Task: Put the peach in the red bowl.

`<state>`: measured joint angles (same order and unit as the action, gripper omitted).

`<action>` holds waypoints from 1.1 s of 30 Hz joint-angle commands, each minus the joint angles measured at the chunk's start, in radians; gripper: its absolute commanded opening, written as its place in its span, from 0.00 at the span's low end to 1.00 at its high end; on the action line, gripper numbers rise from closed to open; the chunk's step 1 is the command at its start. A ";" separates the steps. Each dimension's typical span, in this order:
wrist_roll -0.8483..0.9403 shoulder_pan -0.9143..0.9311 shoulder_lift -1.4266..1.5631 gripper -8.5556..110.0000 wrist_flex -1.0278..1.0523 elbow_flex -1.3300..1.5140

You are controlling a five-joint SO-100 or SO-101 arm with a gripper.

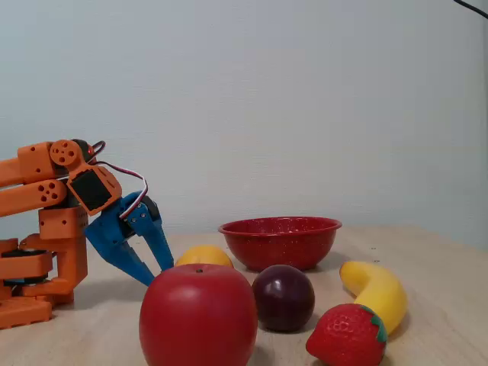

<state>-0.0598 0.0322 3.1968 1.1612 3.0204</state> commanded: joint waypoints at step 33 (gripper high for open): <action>-0.287 -0.169 -1.075 0.34 0.413 -1.045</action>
<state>-0.3129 -0.1381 2.1230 1.5309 2.0755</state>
